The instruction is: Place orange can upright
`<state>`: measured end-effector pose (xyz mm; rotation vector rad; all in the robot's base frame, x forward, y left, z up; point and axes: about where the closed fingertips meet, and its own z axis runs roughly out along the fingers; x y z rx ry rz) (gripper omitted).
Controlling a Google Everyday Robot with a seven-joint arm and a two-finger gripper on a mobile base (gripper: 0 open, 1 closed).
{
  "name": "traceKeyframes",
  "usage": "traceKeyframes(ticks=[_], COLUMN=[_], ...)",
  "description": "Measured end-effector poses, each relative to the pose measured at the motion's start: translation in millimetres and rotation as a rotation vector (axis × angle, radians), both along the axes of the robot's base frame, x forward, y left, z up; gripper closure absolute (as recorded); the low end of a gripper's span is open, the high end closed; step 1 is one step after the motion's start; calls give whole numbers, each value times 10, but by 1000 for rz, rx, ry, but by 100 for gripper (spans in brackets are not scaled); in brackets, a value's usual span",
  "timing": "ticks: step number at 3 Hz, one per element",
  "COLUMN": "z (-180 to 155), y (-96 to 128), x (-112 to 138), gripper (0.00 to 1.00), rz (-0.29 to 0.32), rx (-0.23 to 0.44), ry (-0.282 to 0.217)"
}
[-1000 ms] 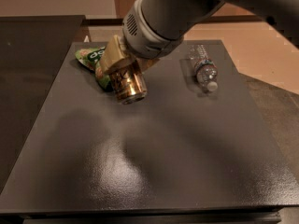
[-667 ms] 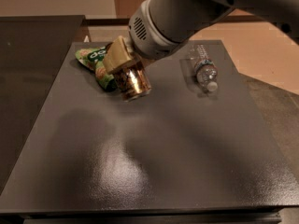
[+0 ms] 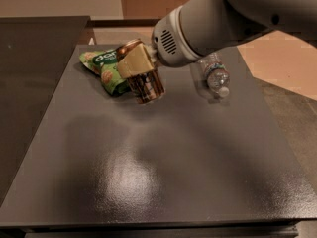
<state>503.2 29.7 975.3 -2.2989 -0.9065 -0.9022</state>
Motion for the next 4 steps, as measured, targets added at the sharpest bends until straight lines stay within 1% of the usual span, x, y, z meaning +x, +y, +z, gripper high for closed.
traceKeyframes(ticks=[1, 2, 3, 4], z=[-8, -5, -75, -84], y=[-104, -243, -478, -481], x=[29, 44, 70, 73], gripper=[100, 100, 100, 100], rz=[61, 123, 209, 212], rx=[33, 62, 126, 128], ry=[-90, -171, -235, -235])
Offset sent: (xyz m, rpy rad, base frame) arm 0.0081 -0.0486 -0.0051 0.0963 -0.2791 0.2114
